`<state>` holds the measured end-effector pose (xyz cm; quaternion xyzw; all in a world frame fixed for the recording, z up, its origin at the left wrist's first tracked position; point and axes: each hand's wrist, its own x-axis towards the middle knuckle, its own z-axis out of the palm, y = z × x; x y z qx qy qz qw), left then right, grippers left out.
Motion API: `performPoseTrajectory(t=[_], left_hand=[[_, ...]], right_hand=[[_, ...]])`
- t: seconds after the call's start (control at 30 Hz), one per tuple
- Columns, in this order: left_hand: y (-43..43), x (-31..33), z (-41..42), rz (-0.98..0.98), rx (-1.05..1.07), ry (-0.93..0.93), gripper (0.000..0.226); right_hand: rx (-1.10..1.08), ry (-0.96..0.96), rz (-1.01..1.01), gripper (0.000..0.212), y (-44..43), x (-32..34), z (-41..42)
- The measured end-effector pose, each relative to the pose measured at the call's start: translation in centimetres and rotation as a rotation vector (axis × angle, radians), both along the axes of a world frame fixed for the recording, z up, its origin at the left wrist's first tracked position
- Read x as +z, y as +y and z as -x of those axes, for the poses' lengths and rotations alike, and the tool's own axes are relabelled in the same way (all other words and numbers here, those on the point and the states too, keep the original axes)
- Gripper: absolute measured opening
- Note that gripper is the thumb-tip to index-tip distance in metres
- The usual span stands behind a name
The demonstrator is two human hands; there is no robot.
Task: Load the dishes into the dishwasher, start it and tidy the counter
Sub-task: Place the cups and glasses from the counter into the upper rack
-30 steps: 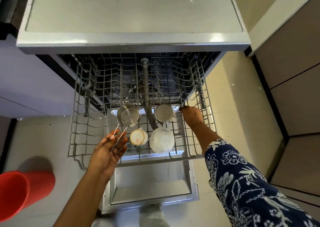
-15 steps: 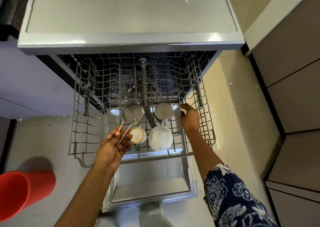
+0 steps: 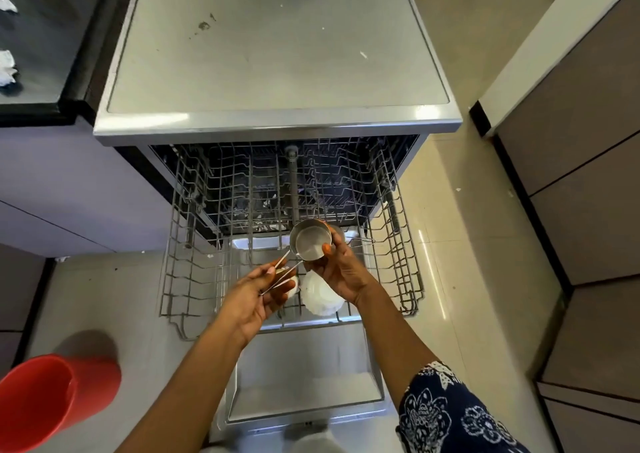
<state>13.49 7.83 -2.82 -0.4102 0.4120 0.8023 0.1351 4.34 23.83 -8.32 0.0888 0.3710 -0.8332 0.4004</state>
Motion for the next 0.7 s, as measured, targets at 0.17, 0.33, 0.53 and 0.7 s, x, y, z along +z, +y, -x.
performPoseTrajectory(t=[0.17, 0.33, 0.53, 0.7], left_hand=[[0.5, -1.0, -0.1, -0.032, -0.074, -0.002, 0.022], [1.0, -3.6, -0.3, 0.21, -0.163, 0.03, 0.021], [-1.6, -11.6, -4.9, 1.39, -0.77, 0.104, 0.043], [-1.6, -14.4, -7.8, 1.555, -0.894, 0.02, 0.068]], right_hand=[[0.079, 0.014, 0.056, 0.101, 1.4, -0.7, 0.1], [-0.106, 0.032, -0.089, 0.106, 2.2, 0.0, 2.0], [-0.234, 0.371, -0.682, 0.071, 3.4, 0.5, 8.4], [0.091, 0.744, -1.062, 0.084, 1.0, 0.6, 12.3]])
